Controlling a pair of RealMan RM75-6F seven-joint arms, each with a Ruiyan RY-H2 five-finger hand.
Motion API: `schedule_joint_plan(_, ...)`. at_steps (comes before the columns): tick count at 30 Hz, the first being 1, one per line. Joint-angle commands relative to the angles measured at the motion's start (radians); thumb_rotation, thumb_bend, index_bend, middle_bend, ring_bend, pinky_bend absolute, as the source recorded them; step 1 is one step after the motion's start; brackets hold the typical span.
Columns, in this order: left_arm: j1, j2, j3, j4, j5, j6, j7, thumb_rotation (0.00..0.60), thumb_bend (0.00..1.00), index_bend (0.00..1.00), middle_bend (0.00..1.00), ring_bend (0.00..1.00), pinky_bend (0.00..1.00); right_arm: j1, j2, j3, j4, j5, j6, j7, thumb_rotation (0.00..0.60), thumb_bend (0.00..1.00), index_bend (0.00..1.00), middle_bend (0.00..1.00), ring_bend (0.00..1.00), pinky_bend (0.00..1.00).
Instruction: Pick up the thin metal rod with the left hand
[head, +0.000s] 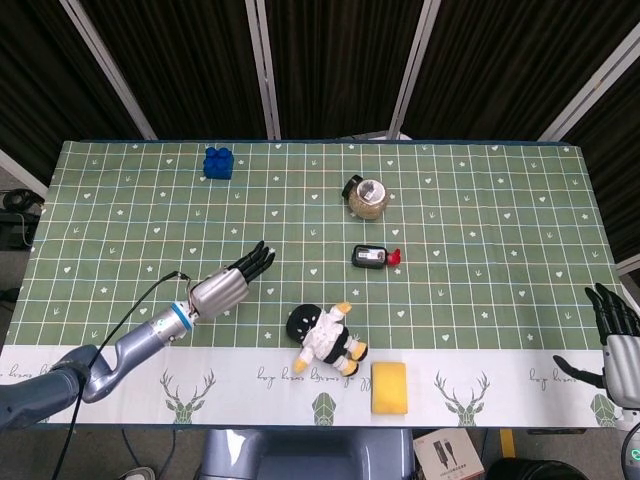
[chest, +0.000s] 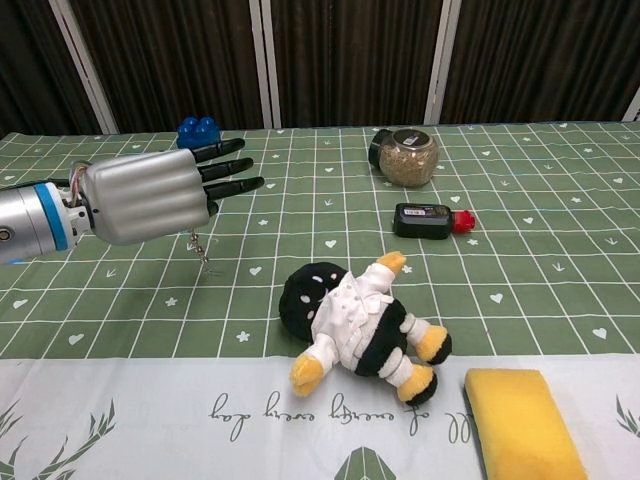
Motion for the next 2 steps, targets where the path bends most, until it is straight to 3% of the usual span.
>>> schedule_joint_plan(1,0.0,-0.002,-0.005,0.004,0.0,-0.003,-0.001,0.6,0.59,0.6,0.0,0.0,0.0,0.0,0.0,0.0,0.0,0.0,0.0,0.0,0.6,0.04,0.06,0.0,0.0,0.12)
schedule_joint_plan(2,0.001,-0.002,-0.006,0.005,0.0,-0.005,-0.001,0.6,0.59,0.6,0.0,0.0,0.0,0.0,0.0,0.0,0.001,0.001,0.0,0.0,0.6,0.04,0.06,0.0,0.0,0.12)
